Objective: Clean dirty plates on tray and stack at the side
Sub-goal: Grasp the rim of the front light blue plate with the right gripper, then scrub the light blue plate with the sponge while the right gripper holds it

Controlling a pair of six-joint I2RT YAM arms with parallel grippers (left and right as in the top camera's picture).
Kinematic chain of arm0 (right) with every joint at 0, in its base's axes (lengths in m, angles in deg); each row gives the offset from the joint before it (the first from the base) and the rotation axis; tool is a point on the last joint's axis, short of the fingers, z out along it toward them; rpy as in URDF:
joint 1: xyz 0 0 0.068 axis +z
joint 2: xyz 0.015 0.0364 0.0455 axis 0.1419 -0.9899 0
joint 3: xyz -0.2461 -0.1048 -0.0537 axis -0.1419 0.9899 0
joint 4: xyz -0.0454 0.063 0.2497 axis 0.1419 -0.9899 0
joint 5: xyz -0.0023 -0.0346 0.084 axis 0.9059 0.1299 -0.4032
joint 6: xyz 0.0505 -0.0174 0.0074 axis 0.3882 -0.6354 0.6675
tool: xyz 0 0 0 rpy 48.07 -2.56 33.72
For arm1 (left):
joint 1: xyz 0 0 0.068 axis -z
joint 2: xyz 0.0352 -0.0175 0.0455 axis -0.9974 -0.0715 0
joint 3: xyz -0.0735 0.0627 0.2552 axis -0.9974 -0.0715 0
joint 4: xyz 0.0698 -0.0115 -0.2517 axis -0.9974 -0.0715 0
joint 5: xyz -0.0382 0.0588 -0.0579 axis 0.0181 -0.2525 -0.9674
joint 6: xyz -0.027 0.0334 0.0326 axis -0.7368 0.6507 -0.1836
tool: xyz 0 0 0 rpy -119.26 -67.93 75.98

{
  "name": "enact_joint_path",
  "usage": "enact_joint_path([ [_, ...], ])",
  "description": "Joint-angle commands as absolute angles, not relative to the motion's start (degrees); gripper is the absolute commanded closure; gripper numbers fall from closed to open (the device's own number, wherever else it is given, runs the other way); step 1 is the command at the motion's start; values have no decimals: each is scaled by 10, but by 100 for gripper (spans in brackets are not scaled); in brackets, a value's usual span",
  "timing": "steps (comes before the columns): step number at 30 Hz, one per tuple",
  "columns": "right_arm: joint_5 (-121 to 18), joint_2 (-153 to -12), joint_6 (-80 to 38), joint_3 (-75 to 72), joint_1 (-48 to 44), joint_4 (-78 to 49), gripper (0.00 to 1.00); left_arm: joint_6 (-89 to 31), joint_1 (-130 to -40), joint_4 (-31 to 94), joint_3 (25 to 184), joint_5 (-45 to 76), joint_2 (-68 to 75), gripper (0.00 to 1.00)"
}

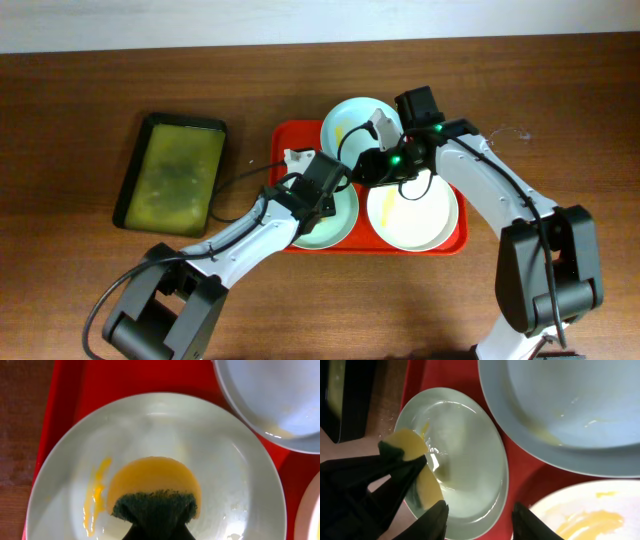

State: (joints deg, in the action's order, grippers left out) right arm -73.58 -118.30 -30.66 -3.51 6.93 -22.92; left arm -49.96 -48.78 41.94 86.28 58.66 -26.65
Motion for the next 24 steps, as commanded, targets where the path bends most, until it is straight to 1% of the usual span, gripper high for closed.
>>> enact_joint_path([
  [1, -694, -1211, -306, -34, 85, -213, 59, -536, -489, 401, 864, 579, -256, 100],
  [5, -694, -1249, -306, -34, 87, -193, 60, -536, -489, 395, 864, 578, -256, 100],
  [6, -695, -1255, -306, -34, 87, -192, 62, -549, -489, 392, 864, 579, -256, 100],
  [7, -695, -1259, -306, -34, 87, -193, 67, -561, -495, 388, 864, 578, -256, 100],
  [8, -695, -1260, -311, -34, 87, -195, 67, -562, -509, 386, 864, 573, -256, 100],
  [10, -696, -1265, -315, -34, 88, -194, 68, -561, -531, 382, 862, 534, -256, 100],
  [14, -709, -1293, -315, -33, 87, -188, 68, -561, -532, 393, 857, 531, -256, 100],
  [17, -715, -1295, -315, -33, 88, -189, 68, -562, -532, 426, 857, 531, -279, 100],
  [19, -716, -1295, -315, -33, 88, -190, 68, -561, -532, 450, 857, 508, -307, 94],
  [20, -716, -1295, -315, -34, 88, -190, 68, -561, -532, 454, 857, 508, -309, 88],
  [23, -716, -1295, -315, -34, 88, -190, 67, -561, -530, 464, 857, 504, -308, 79],
  [24, -716, -1295, -315, -34, 88, -190, 67, -559, -529, 467, 858, 501, -308, 78],
])
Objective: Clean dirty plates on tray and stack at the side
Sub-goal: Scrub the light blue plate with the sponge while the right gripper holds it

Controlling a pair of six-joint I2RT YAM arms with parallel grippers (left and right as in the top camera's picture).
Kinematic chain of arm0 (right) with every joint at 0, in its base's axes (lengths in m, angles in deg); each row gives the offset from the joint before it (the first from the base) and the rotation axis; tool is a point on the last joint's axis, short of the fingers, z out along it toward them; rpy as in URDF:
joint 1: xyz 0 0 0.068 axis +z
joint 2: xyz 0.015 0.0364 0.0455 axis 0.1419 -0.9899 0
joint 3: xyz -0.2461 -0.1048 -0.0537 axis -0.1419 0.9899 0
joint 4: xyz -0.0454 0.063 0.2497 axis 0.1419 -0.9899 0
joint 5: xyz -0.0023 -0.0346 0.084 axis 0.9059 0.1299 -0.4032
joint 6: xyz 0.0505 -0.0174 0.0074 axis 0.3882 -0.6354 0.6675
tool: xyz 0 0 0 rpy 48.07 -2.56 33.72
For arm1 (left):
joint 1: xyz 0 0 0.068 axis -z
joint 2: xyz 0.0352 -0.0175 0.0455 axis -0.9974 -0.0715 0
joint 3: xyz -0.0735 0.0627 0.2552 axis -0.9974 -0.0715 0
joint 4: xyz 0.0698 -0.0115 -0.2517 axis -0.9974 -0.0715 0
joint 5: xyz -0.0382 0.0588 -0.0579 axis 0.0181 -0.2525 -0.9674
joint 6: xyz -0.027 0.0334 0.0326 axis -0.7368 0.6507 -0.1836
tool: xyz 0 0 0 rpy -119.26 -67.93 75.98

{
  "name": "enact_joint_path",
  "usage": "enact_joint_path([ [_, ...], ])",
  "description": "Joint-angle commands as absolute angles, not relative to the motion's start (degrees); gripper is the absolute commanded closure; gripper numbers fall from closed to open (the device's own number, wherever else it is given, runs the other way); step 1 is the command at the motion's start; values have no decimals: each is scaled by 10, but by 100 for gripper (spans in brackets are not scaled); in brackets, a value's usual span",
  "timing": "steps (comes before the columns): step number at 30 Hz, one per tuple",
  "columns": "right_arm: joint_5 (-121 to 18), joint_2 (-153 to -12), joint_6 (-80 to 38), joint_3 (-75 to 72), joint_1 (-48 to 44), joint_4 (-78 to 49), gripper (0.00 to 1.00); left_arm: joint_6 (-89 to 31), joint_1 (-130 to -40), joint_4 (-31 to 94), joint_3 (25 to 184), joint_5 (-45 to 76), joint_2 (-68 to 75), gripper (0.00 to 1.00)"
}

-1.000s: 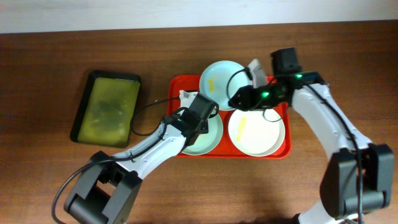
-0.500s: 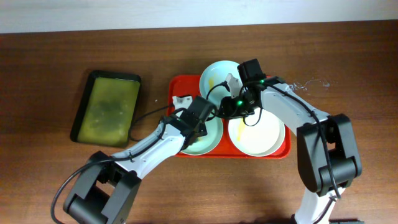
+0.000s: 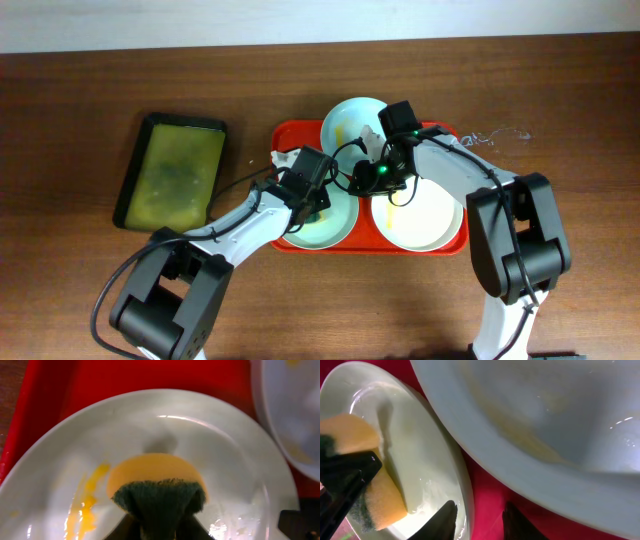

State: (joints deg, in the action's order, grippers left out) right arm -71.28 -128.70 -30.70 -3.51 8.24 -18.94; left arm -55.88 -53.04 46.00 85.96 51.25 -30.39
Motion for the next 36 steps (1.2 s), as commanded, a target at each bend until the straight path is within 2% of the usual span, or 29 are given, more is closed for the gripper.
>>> enact_joint_path([
  [1, -716, -1295, -315, -33, 88, -191, 67, -557, -529, 466, 858, 501, -306, 80],
  [3, -716, -1295, -315, -34, 88, -192, 67, -521, -530, 466, 858, 510, -283, 83],
  [4, -716, -1295, -315, -33, 88, -192, 67, -507, -530, 466, 858, 521, -270, 73],
  [6, -716, -1295, -315, -33, 88, -192, 66, -505, -530, 462, 858, 525, -269, 18],
  [7, -716, -1295, -315, -34, 88, -192, 66, -504, -530, 452, 858, 550, -269, 16],
  [9, -716, -1295, -315, -33, 88, -192, 66, -504, -531, 447, 857, 564, -272, 28],
  [10, -716, -1295, -315, -33, 88, -192, 66, -504, -531, 448, 857, 564, -276, 40],
  [11, -716, -1295, -315, -33, 88, -192, 66, -504, -531, 451, 857, 552, -281, 58],
  [12, -716, -1295, -315, -33, 88, -192, 65, -504, -531, 455, 857, 538, -288, 66],
  [13, -716, -1295, -315, -33, 88, -192, 61, -504, -531, 458, 857, 538, -291, 66],
  [16, -716, -1295, -315, -34, 88, -189, 62, -504, -530, 460, 857, 533, -292, 70],
  [18, -716, -1295, -315, -33, 88, -189, 67, -504, -531, 462, 857, 527, -295, 56],
  [19, -715, -1295, -315, -31, 90, -197, 75, -504, -531, 464, 857, 527, -299, 54],
  [21, -709, -1295, -315, -30, 99, -197, 76, -504, -531, 464, 857, 527, -299, 56],
  [23, -701, -1295, -315, -30, 108, -202, 77, -504, -531, 464, 857, 523, -300, 51],
  [25, -679, -1295, -310, -30, 111, -211, 77, -504, -531, 464, 857, 523, -300, 52],
  [26, -679, -1295, -310, -30, 110, -212, 80, -504, -531, 464, 857, 523, -300, 59],
  [27, -679, -1295, -310, -30, 110, -211, 82, -504, -531, 464, 857, 523, -300, 61],
  [28, -679, -1295, -310, -30, 110, -209, 89, -504, -531, 464, 857, 523, -300, 61],
  [30, -679, -1295, -311, -30, 110, -206, 88, -504, -531, 464, 857, 522, -300, 47],
  [31, -679, -1295, -311, -30, 110, -205, 88, -504, -530, 464, 857, 522, -300, 55],
  [33, -679, -1295, -311, -30, 110, -204, 88, -504, -530, 464, 857, 518, -300, 57],
  [34, -679, -1295, -311, -30, 110, -204, 88, -504, -530, 464, 857, 518, -300, 72],
  [35, -679, -1295, -311, -30, 110, -203, 87, -504, -530, 464, 857, 510, -300, 73],
  [36, -679, -1295, -311, -30, 110, -203, 87, -504, -530, 464, 857, 507, -303, 69],
])
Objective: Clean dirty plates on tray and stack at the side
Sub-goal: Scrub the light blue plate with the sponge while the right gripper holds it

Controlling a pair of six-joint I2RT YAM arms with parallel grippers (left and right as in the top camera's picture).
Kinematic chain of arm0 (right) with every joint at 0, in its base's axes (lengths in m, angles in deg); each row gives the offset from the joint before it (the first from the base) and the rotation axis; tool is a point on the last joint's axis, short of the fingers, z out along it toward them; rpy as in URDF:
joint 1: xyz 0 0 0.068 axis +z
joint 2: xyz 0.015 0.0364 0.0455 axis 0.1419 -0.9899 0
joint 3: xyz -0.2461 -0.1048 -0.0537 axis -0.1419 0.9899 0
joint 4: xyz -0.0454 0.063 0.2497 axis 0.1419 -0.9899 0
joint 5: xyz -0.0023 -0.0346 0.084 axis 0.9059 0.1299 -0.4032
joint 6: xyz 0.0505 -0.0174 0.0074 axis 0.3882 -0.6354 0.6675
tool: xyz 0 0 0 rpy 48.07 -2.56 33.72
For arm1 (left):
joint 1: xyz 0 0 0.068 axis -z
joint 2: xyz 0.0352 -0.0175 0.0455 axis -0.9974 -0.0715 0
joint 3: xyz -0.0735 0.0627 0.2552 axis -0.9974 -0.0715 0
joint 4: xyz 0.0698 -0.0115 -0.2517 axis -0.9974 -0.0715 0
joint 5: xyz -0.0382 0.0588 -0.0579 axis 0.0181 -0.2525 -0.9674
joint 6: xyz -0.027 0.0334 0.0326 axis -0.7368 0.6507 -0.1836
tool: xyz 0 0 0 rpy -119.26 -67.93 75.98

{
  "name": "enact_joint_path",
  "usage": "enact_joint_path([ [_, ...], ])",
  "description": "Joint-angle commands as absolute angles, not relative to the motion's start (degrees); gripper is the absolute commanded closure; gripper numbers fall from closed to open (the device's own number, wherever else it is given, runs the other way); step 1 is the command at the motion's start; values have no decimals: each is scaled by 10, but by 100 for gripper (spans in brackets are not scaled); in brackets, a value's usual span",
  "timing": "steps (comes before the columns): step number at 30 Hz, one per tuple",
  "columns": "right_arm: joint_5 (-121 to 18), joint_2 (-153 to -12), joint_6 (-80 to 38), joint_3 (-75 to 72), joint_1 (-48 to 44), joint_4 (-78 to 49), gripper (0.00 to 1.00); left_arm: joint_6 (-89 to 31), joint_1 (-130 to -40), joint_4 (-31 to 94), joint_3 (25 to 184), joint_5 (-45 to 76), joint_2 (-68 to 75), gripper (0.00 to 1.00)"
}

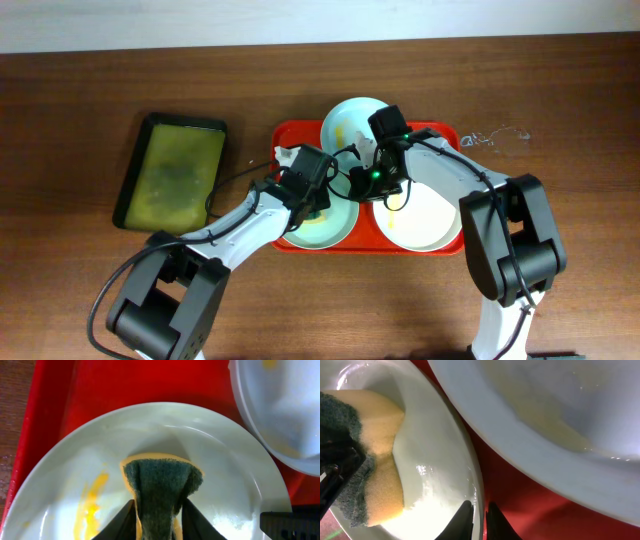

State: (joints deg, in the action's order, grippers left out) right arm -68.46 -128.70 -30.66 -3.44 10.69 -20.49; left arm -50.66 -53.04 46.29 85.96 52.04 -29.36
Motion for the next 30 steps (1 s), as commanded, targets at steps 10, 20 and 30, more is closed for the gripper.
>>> enact_joint_path([
  [10, -679, -1295, -311, -30, 110, -201, 88, -504, -543, 436, 857, 561, -303, 100],
  [20, -679, -1295, -311, -30, 110, -194, 87, -504, -559, 441, 857, 466, -239, 100],
  [30, -679, -1295, -311, -30, 110, -187, 87, -504, -608, 344, 857, 690, -337, 100],
])
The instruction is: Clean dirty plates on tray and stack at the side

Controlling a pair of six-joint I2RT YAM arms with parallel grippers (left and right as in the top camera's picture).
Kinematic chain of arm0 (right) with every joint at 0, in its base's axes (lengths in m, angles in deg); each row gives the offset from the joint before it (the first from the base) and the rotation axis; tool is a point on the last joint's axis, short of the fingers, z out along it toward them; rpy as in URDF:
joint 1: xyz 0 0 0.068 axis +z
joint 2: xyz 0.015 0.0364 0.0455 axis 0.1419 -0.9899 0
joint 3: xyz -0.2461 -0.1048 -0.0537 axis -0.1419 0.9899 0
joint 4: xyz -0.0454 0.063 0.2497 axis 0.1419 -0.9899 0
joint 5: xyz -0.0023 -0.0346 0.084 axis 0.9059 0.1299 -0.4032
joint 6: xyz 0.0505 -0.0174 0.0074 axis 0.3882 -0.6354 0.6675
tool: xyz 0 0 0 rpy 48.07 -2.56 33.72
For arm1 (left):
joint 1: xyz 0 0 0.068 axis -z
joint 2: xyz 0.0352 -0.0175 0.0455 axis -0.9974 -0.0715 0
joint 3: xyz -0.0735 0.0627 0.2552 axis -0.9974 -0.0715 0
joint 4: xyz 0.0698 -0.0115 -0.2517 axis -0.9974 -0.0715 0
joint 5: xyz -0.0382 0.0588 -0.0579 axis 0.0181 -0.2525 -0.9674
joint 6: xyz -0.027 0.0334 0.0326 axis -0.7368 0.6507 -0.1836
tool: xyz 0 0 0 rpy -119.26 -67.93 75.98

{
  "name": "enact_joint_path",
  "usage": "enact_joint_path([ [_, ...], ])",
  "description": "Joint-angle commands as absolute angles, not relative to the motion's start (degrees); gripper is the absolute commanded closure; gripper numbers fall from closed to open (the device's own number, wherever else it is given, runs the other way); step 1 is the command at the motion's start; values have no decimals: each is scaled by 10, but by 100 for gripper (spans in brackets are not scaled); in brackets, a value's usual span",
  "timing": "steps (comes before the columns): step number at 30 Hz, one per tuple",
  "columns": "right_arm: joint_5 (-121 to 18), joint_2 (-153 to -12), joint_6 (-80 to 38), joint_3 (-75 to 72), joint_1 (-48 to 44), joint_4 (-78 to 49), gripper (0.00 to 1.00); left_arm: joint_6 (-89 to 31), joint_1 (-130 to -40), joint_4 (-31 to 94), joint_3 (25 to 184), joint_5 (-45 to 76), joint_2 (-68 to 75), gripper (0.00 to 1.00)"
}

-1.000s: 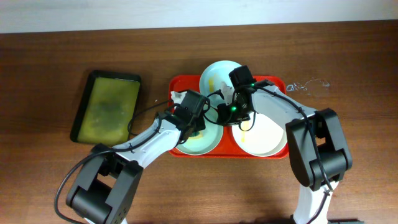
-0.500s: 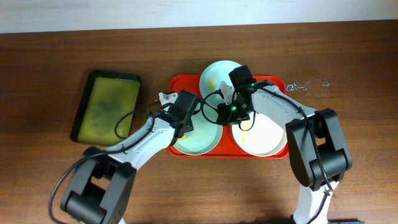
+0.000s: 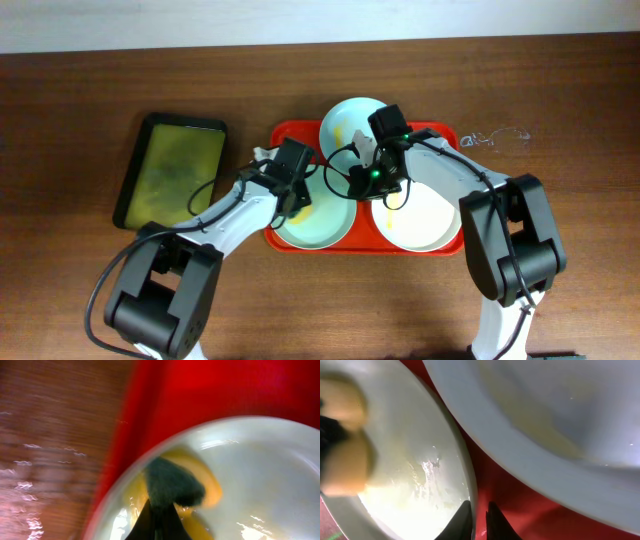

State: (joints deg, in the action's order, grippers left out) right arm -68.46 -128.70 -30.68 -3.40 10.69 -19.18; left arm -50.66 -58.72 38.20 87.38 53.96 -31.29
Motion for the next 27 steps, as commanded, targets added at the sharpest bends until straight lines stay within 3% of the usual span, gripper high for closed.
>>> enact_joint_path([
  [1, -679, -1295, -311, -30, 110, -185, 87, -500, -608, 344, 857, 705, -333, 100],
  [4, -679, -1295, -311, -30, 110, -184, 87, -469, -608, 333, 872, 650, -264, 100],
  [7, -679, -1295, -311, -31, 110, -183, 87, -469, -598, 352, 871, 384, -208, 100],
  [13, -679, -1295, -311, -31, 110, -184, 87, -469, -523, 458, 865, 445, -339, 100],
  [21, -679, -1295, -311, -31, 110, -183, 87, -469, -524, 304, 866, 760, -305, 100],
  [27, -679, -1295, -311, -31, 110, -183, 87, -469, -552, 288, 866, 742, -200, 100],
])
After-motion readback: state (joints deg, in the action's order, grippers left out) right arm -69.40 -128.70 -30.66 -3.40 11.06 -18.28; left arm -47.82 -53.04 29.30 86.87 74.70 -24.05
